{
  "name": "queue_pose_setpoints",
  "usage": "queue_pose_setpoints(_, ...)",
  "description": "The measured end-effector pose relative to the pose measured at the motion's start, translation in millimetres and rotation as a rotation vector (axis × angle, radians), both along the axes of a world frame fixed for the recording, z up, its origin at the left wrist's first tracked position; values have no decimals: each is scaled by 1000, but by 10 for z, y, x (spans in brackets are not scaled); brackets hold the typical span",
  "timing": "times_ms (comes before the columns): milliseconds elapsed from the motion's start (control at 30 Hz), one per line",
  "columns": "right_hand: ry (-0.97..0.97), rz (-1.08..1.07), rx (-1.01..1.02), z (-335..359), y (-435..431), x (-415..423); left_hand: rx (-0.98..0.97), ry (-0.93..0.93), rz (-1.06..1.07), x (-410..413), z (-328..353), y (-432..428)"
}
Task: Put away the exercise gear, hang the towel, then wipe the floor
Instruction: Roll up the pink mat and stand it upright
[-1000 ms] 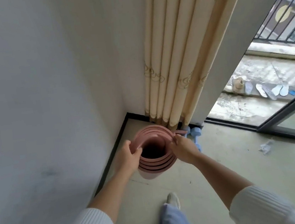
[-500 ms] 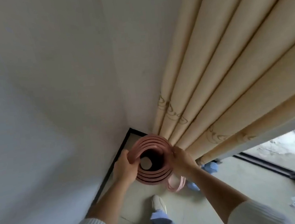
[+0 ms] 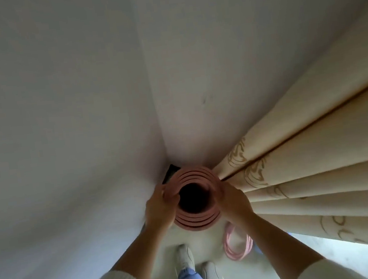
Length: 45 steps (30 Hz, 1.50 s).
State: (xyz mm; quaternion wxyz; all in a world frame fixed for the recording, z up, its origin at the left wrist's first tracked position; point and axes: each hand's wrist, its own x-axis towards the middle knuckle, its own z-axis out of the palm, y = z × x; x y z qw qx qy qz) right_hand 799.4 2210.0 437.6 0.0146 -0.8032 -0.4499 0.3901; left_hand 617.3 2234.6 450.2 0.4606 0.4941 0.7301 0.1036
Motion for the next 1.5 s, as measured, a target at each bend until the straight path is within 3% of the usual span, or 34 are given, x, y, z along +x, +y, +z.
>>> queue_pose_setpoints(200, 85, -57, 56, -20, 239, -23, -92, -87, -182, 17, -208, 393)
queue_pose_setpoints(333, 147, -51, 51, 161, 242, -31, -122, -109, -184, 39, -257, 448)
queue_pose_setpoints(600, 195, -32, 67, 628, 74, -104, 16, -150, -118, 46, 313, 120)
queue_pose_setpoints(800, 215, 29, 58, 763, -267, -123, -25, -31, -58, -19, 914, -416)
queue_pose_setpoints(1033, 210, 277, 90, 1256, -1068, -139, 77, 57, 45, 63, 1413, -1606)
queue_pose_setpoints(1233, 168, 680, 96, 1803, -1964, -224, 208, 143, 273, 165, 1703, -3066)
queue_pose_setpoints(1500, 180, 1164, 151, 2297, -3361, -1111, 155, 334, 611, -357, 2082, -4974)
